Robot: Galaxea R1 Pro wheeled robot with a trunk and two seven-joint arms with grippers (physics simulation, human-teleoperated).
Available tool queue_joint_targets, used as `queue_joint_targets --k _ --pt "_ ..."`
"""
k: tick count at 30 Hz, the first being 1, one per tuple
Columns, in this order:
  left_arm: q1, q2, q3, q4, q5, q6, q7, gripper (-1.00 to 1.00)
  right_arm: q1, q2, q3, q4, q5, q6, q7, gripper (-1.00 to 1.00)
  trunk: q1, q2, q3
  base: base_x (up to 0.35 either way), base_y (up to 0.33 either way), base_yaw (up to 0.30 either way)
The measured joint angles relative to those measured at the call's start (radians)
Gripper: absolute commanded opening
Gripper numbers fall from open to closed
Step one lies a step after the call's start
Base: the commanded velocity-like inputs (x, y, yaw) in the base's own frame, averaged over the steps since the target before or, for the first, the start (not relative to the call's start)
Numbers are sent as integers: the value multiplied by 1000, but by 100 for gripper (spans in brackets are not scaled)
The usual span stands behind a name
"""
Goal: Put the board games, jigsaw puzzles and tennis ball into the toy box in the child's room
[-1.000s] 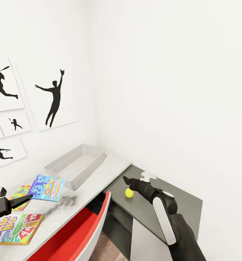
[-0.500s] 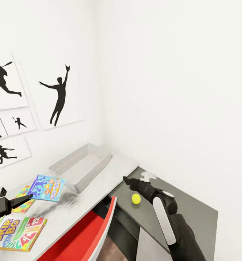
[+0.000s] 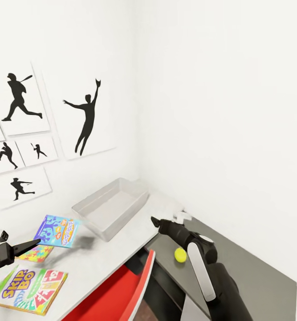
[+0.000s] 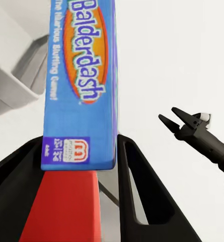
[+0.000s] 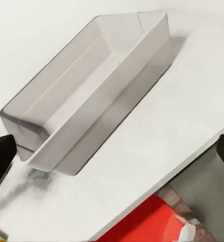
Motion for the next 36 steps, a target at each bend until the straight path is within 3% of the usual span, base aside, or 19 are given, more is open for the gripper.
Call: queue_joint_targets --k 13,19,36 --pt "0 0 1 0 0 0 0 -100 0 0 1 0 -4 -16 1 100 0 0 1 138 -142 83" --pt "0 0 1 0 0 0 0 -100 0 0 15 0 -1 -17 0 100 0 0 2 118 23 151" --pt "-1 0 1 0 0 0 0 -100 0 0 18 0 -5 -17 1 100 0 0 2 45 59 5"
